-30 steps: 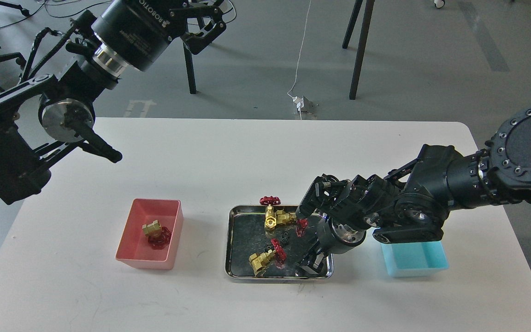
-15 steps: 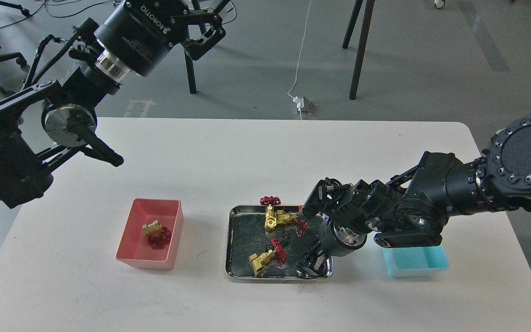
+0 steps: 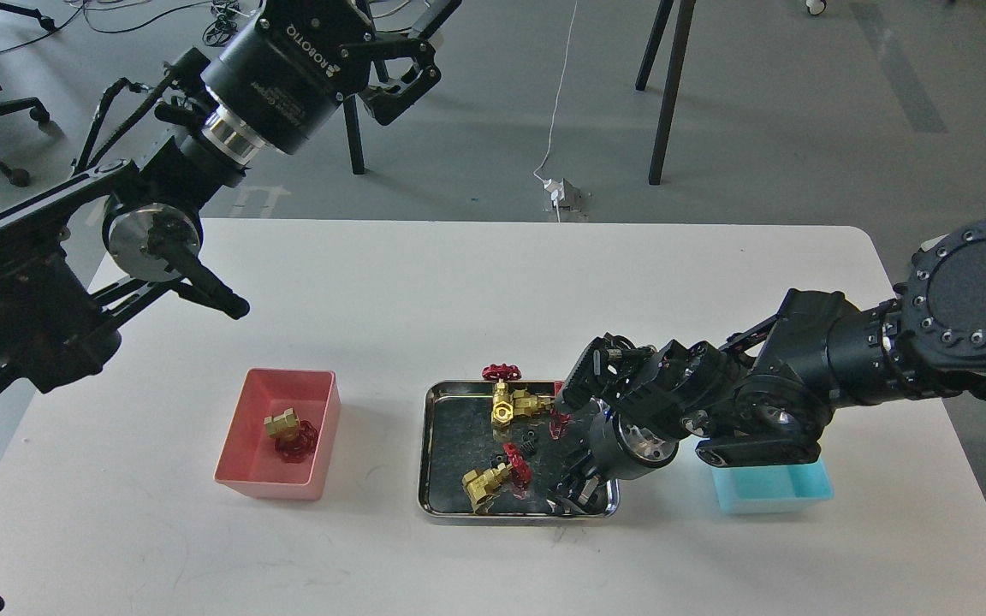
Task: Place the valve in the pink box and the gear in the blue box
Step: 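Grasp a small dark gear in the tray with the right gripper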
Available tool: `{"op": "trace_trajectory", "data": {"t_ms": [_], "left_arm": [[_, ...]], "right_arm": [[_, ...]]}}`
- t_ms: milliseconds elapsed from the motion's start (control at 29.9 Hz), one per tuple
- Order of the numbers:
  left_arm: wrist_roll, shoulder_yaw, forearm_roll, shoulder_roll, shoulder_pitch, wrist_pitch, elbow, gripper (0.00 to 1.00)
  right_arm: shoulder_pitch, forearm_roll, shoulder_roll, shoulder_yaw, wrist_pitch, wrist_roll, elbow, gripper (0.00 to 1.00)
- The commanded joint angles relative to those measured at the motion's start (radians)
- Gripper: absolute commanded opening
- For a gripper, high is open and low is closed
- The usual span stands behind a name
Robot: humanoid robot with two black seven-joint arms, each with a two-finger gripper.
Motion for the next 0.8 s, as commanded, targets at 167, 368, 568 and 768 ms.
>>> {"op": "trace_trajectory", "data": {"t_ms": [167,368,568,768], "left_arm": [[0.000,0.000,0.000,-0.002,0.008,0.000,0.000,0.99],[0.000,0.000,0.000,-0.002,0.011,0.000,0.000,0.99],[0.000,0.000,0.000,-0.002,0.016,0.000,0.000,0.99],[0.000,0.000,0.005,-0.002,0.022,0.000,0.006,0.99]], "right_arm": [[-0.002,0.001,0.000,-0.005,-0.005,-0.002,0.000,0.41],[-0.006,0.001,0.000,-0.005,-0.005,-0.002,-0.006,0.38],[-0.020,0.001,0.000,-0.005,-0.005,-0.002,-0.017,0.36],[-0.020,0.003,0.000,-0.005,-0.005,-0.002,-0.017,0.30]]}}
